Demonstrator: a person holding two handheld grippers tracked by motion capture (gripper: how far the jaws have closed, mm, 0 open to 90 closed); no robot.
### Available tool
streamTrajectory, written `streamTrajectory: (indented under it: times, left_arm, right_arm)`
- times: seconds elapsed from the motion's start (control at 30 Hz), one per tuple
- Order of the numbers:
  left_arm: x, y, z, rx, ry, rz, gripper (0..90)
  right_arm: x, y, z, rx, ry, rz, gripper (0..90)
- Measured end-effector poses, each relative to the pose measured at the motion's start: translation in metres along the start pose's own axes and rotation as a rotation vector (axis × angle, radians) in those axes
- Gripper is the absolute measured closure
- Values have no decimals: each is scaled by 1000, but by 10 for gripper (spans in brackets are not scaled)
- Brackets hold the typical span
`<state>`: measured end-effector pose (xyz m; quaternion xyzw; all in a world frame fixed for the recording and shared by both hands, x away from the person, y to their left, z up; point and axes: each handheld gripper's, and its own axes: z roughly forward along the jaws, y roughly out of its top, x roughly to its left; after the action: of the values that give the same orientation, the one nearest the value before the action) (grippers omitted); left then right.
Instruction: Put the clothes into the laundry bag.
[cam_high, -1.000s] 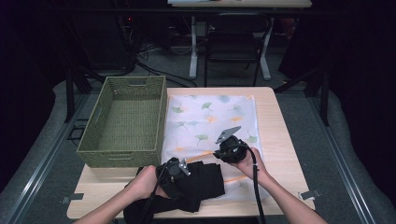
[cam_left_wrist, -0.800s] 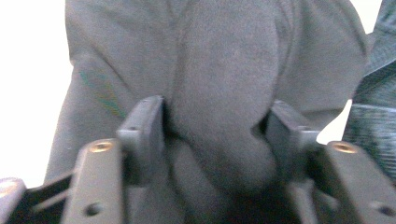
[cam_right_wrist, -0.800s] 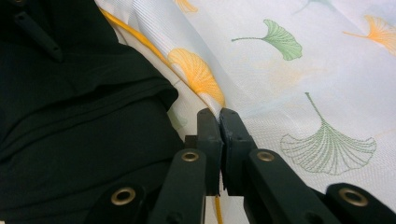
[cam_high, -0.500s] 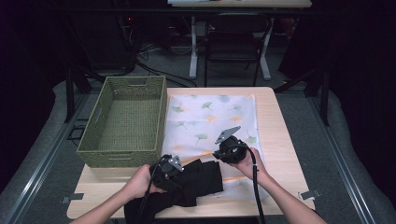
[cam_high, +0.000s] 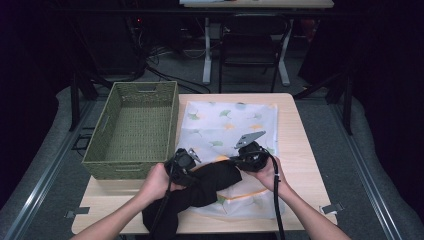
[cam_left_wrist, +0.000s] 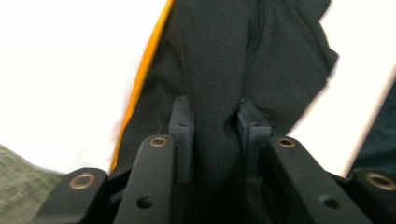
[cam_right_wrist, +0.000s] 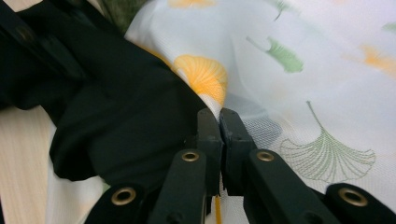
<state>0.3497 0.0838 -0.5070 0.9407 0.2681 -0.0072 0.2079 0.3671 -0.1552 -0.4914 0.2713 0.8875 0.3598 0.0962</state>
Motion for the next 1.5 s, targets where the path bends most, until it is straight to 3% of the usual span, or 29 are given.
streamTrajectory:
  times: [0.03,0.07,0.1,0.27,0.3,0.43,0.5,0.63,0.67,0.83,0.87,0.9,0.97,1.07,1.2,1.23,1.3,1.4,1.5]
  left_arm:
    - [0,0,0,0,0,0,638]
    - [-2,-1,17,18,16,24,556]
    - [-5,-2,21,22,37,46,490]
    - [-12,-2,11,9,72,90,308]
    - [-15,-4,4,-20,68,86,273]
    - [-20,-11,6,-6,70,106,196]
    - [-18,-15,16,25,43,100,216]
    - [-16,-20,24,9,87,122,283]
    - [-14,-21,24,-6,100,123,378]
    - [-11,-25,24,-48,101,112,497]
    - [-11,-26,22,-63,93,123,603]
    - [-12,-26,21,-69,92,117,650]
    - [-11,-27,21,-81,88,115,679]
    - [-10,-27,21,-84,85,105,679]
    - [-13,-23,17,-84,89,71,372]
    - [-13,-23,17,-87,87,68,372]
    - [-15,-22,28,-59,108,76,271]
    - [-17,-21,32,-41,144,101,294]
    - [-16,-22,32,-67,165,113,423]
  right_arm:
    - [1,-2,3,16,0,-6,882]
    - [2,-4,5,31,1,-9,882]
    - [3,-5,7,44,2,-6,882]
    - [3,-6,7,48,1,-13,882]
    - [2,-6,7,45,2,-14,882]
    - [2,-6,6,42,3,-9,882]
    - [2,-6,7,43,5,-10,882]
    - [1,-6,8,47,8,-4,882]
    - [2,-6,9,47,12,-4,882]
    - [2,-6,9,51,13,-4,882]
    - [3,-6,10,51,12,-10,882]
    - [3,-6,10,53,12,-10,882]
    - [3,-6,10,52,12,-8,882]
    - [3,-6,10,52,14,-11,882]
    - [2,-6,10,51,12,-13,882]
    - [2,-6,10,51,12,-13,882]
    - [3,-5,10,53,12,-3,882]
    - [3,-5,10,55,12,-1,882]
    - [3,-6,11,55,15,1,882]
